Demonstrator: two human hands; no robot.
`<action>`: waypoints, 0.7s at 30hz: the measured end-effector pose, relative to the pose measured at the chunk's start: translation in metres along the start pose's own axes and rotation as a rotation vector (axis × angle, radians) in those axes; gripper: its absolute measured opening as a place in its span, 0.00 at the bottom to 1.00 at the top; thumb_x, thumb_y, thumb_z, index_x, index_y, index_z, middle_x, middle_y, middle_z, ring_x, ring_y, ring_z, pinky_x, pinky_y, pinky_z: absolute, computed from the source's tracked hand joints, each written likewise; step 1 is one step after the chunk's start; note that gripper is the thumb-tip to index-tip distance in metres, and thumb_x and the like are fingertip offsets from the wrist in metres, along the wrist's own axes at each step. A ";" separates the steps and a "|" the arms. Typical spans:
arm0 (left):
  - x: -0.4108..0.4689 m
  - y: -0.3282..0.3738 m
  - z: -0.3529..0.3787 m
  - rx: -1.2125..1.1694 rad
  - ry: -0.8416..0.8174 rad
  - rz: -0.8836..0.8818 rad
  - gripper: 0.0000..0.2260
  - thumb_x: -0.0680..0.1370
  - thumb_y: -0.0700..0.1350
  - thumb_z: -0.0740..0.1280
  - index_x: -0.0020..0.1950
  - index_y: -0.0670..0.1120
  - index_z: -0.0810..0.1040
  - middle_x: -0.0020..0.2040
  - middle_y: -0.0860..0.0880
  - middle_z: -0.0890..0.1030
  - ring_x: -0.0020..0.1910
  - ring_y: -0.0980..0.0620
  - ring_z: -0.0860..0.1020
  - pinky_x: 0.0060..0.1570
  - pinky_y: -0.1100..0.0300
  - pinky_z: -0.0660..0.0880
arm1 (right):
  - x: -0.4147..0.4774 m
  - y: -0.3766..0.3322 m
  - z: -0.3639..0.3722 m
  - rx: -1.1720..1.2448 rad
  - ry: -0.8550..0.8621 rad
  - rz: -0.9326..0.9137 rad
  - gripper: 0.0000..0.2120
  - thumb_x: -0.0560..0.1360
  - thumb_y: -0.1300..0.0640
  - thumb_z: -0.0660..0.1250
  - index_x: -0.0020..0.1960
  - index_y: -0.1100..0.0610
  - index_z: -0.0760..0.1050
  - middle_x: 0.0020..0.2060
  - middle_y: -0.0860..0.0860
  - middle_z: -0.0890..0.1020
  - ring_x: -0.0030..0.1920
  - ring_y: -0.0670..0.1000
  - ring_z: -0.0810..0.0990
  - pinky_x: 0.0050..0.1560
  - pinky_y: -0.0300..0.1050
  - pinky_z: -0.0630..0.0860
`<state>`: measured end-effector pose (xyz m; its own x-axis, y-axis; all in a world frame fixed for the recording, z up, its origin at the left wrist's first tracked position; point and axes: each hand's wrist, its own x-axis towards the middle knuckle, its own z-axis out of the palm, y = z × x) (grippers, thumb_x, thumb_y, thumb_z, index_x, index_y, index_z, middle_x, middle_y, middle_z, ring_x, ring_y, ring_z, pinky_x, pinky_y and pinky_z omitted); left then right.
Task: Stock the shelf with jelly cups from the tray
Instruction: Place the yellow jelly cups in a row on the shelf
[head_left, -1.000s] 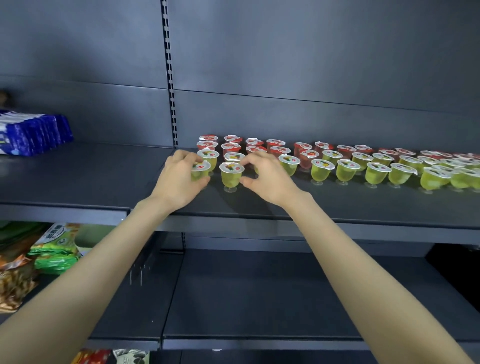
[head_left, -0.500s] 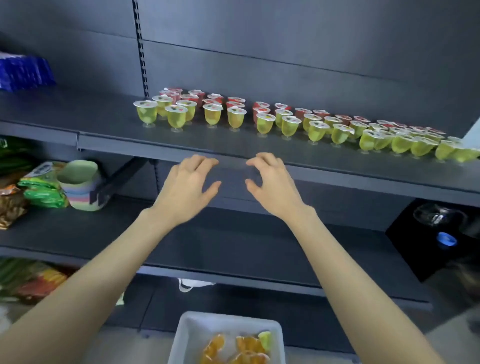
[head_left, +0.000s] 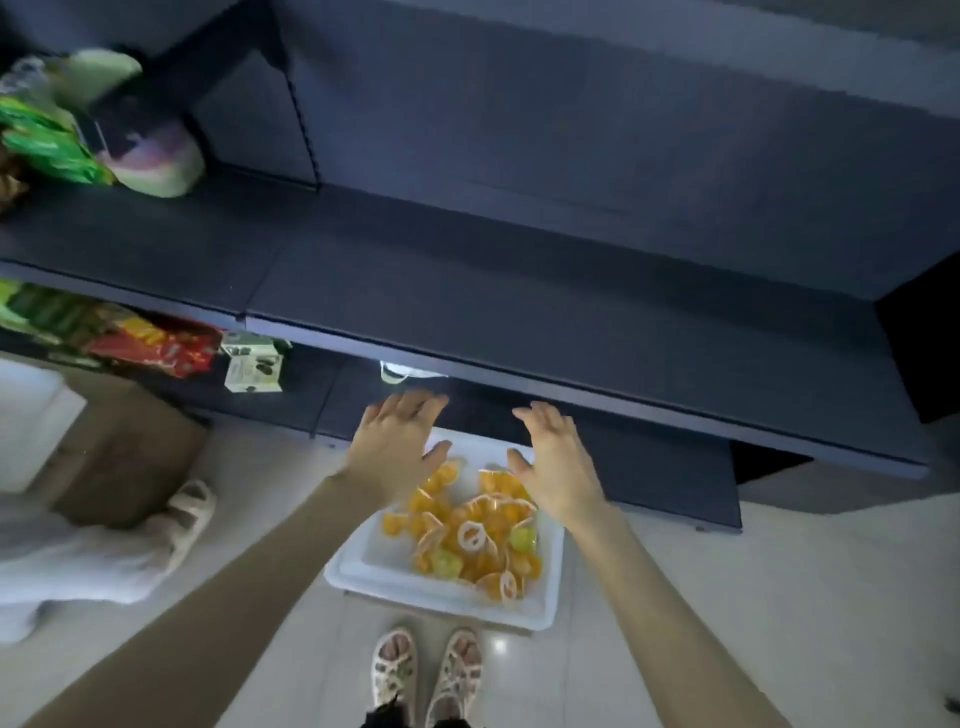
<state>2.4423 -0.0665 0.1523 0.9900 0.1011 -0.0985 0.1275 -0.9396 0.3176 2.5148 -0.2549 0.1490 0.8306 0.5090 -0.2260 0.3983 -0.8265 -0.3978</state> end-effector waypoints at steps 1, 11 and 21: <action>0.000 -0.005 0.022 -0.018 -0.040 -0.020 0.23 0.78 0.53 0.61 0.72 0.45 0.67 0.69 0.44 0.70 0.67 0.41 0.69 0.65 0.49 0.63 | 0.002 0.010 0.021 0.012 -0.042 0.026 0.24 0.79 0.53 0.61 0.74 0.53 0.61 0.74 0.52 0.62 0.72 0.53 0.60 0.67 0.46 0.65; -0.003 -0.062 0.249 -0.230 -0.435 -0.247 0.23 0.79 0.53 0.61 0.72 0.48 0.63 0.70 0.46 0.67 0.68 0.44 0.67 0.65 0.51 0.64 | 0.014 0.114 0.225 0.129 -0.271 0.343 0.23 0.78 0.51 0.63 0.71 0.54 0.64 0.70 0.51 0.67 0.68 0.55 0.66 0.64 0.47 0.68; -0.016 -0.093 0.377 -0.341 -0.614 -0.262 0.34 0.75 0.55 0.68 0.76 0.49 0.57 0.76 0.49 0.60 0.70 0.45 0.64 0.66 0.48 0.68 | 0.027 0.169 0.340 0.351 -0.202 0.638 0.41 0.74 0.39 0.63 0.77 0.54 0.48 0.76 0.56 0.55 0.76 0.59 0.53 0.73 0.59 0.57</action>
<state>2.3920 -0.1036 -0.2317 0.7256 0.0128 -0.6880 0.4650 -0.7462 0.4765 2.4720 -0.2990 -0.2262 0.7573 0.0197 -0.6527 -0.3114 -0.8677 -0.3874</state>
